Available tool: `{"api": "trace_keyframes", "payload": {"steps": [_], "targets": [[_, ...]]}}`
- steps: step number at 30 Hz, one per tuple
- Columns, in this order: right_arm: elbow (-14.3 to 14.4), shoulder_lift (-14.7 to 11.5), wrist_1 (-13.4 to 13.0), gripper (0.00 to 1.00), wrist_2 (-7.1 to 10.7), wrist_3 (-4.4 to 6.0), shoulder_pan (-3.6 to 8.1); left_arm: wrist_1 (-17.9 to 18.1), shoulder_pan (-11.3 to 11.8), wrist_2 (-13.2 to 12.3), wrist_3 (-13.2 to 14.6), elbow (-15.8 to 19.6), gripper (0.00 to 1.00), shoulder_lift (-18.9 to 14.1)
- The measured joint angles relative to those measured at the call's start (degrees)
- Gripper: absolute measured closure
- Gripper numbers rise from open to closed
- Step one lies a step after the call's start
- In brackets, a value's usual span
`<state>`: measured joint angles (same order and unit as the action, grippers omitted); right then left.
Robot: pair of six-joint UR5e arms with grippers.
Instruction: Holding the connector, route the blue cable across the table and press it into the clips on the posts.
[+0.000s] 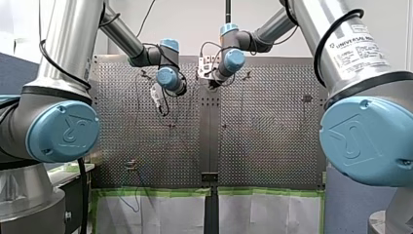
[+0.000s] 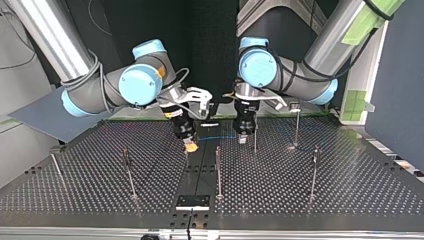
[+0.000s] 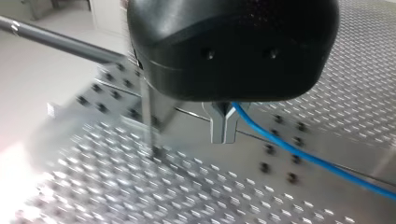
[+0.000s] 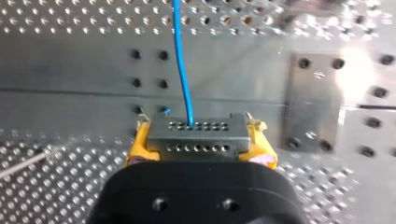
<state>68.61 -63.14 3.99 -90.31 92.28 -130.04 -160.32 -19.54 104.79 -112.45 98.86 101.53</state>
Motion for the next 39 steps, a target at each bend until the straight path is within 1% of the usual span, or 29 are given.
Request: {"api": "trace_keyframes", "payload": {"steps": [7,12,15,17,19,23,27,31,34,39], "targets": [[0.8,-3.9,0.8,1.0,0.03,-0.43,0.09,-0.9,0.2,-0.4,0.1,0.0,0.99,-4.1],[1.3,-7.2,0.9,1.0,-0.02,-0.64,0.14,-0.6,0.2,-1.9,-0.1,-0.1,0.99,-6.6],[1.5,-8.5,0.9,1.0,-0.04,-0.73,0.17,-0.3,0.2,-3.1,-0.1,-0.1,0.99,-7.7],[1.5,-8.5,0.8,1.0,-0.04,-0.76,0.22,0.0,0.1,-3.9,0.1,-0.1,0.99,-7.5],[1.6,-7.9,0.8,1.0,-0.01,-0.89,0.3,0.6,0.1,-4.3,0.2,-0.1,0.99,-6.9],[1.8,-6.1,0.8,1.0,-0.03,-1.22,0.37,2.0,0.1,-4.7,-0.5,-0.1,0.99,-5.3],[1.8,-4.4,0.8,1.0,-0.05,-1.38,0.48,2.7,0.6,-4.7,-1.0,-0.1,0.99,-4.7],[1.8,-3.9,0.7,1.0,-0.01,-1.4,0.73,3.2,1.3,-5.1,-1.2,-0.2,0.99,-4.4],[1.8,-3.8,0.7,1.0,0.16,-1.39,1.07,3.1,1.5,-6.0,-1.0,-0.7,0.99,-3.3],[1.3,-3.8,0.7,1.0,1.35,-1.16,1.74,2.7,1.7,-6.5,-0.6,-1.2,0.99,-1.8]]}}
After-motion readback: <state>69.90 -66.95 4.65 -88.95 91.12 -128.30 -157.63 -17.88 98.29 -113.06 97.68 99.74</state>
